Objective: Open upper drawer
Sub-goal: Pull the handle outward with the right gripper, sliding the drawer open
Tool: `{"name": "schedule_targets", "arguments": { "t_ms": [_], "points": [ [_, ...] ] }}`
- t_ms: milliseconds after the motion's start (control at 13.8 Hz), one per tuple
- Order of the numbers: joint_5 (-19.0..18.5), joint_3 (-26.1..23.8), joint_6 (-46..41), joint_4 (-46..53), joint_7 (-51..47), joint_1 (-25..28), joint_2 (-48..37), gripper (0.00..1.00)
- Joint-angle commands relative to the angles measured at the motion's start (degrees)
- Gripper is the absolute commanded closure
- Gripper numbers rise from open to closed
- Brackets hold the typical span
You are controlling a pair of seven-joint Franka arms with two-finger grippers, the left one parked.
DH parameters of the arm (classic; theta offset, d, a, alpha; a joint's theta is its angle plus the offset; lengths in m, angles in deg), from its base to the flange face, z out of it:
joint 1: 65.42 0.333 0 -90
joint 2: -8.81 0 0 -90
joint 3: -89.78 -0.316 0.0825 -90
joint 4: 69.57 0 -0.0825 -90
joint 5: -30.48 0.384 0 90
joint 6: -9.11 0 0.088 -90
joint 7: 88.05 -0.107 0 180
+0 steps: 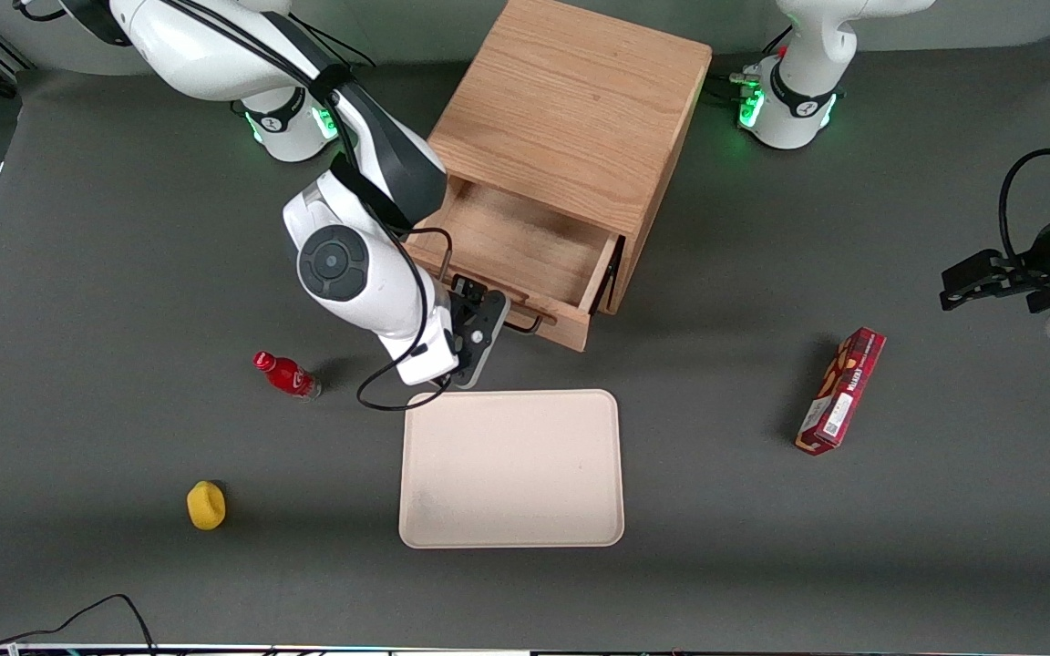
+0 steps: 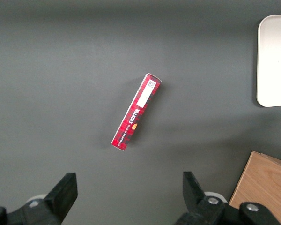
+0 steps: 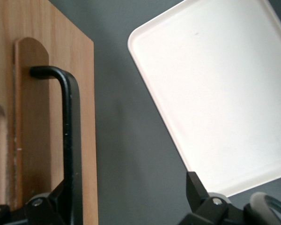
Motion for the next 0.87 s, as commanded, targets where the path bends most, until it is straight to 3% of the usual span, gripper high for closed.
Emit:
{"name": "schedule_targets", "arguments": {
  "t_ms": [0,800],
  "points": [
    [-0.67,1.49,1.78,2.29,2.46,0.39,1.05,0.0],
    [-0.58,6.15,4.16,5.63,6.77,0.3,3.25,0.0]
  ]
}}
